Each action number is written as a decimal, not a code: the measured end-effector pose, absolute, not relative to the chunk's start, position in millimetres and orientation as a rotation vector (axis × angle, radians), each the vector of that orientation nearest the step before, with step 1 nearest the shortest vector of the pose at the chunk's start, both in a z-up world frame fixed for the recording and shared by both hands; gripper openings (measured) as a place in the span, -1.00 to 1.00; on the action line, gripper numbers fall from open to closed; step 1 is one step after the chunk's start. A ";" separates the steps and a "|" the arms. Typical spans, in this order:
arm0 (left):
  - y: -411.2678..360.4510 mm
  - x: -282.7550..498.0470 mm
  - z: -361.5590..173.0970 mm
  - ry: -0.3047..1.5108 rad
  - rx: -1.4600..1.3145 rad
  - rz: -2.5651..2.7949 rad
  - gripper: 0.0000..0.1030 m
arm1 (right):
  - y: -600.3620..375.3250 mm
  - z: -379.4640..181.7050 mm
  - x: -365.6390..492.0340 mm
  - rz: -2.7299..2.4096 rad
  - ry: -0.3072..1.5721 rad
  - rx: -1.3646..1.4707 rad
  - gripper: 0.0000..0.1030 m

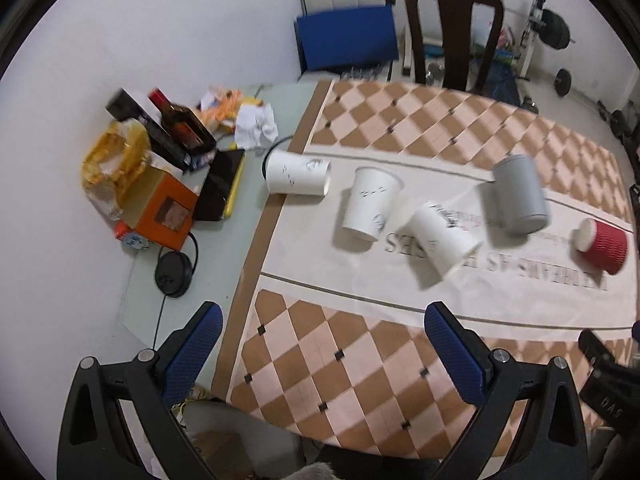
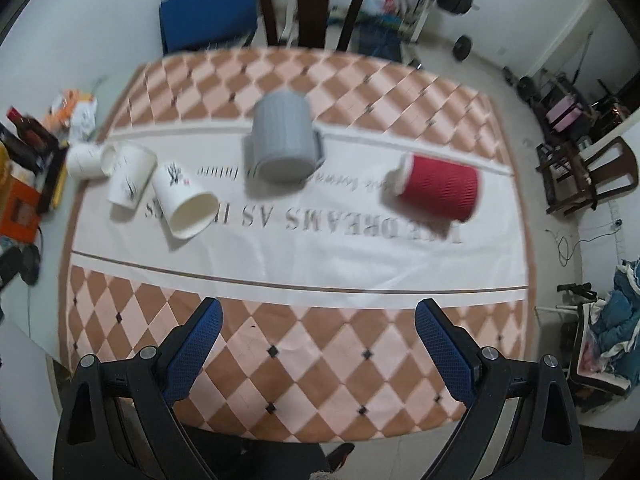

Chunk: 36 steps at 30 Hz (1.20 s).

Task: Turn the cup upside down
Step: 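Move the right tool toward the white paper cup with bird print, then grasp the white bird-print cup with the right gripper and lift it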

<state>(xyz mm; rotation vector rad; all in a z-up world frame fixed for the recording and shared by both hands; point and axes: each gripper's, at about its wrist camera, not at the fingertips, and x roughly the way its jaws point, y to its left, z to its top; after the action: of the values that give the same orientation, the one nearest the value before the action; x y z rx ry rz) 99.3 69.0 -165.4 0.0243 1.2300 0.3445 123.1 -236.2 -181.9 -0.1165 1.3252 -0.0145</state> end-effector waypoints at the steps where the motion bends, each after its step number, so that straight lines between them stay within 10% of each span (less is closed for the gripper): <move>1: 75.9 107.1 -174.0 1.247 0.019 0.341 1.00 | -230.5 -193.2 128.4 -0.016 1.344 -0.127 0.90; 20: 123.0 264.0 -288.8 1.465 -0.030 -0.011 0.79 | -213.4 -312.9 206.3 -0.183 1.607 -0.053 0.71; 26: 114.2 280.3 -310.2 1.505 0.017 -0.087 -0.02 | -218.3 -325.6 212.8 -0.216 1.643 -0.042 0.66; 36: 115.3 276.3 -293.3 1.440 0.053 -0.068 -0.08 | -228.5 -319.5 214.3 -0.223 1.635 -0.039 0.65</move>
<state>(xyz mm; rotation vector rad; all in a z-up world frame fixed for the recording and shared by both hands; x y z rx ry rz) 276.3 115.3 -293.3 0.0530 1.4402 -0.0681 214.3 -228.5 -319.5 -0.0394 1.6354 -0.2234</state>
